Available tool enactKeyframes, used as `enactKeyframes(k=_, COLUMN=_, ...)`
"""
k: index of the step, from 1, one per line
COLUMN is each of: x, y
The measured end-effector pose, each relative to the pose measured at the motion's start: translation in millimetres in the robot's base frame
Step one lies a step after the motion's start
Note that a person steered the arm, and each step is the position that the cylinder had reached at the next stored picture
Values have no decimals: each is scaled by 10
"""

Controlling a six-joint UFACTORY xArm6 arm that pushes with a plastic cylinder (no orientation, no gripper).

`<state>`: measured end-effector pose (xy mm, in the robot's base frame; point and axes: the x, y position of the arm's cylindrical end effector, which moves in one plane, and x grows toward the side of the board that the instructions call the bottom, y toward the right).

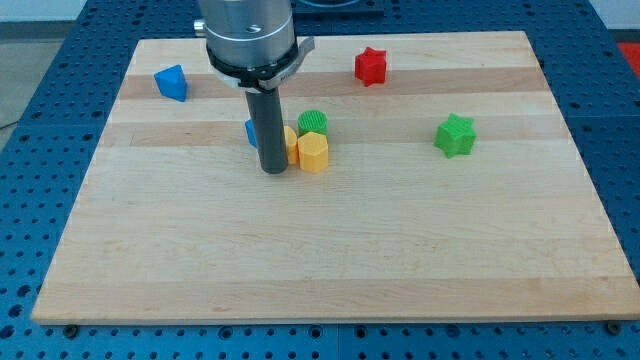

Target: Adjust the cube at the top of heart

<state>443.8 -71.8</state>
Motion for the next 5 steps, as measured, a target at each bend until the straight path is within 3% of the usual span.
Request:
enactKeyframes(k=1, x=430, y=-359)
enactKeyframes(k=2, x=409, y=-1039)
enactKeyframes(k=3, x=-125, y=-1286)
enactKeyframes(k=4, x=-513, y=-1150)
enactKeyframes(k=5, x=-607, y=-752)
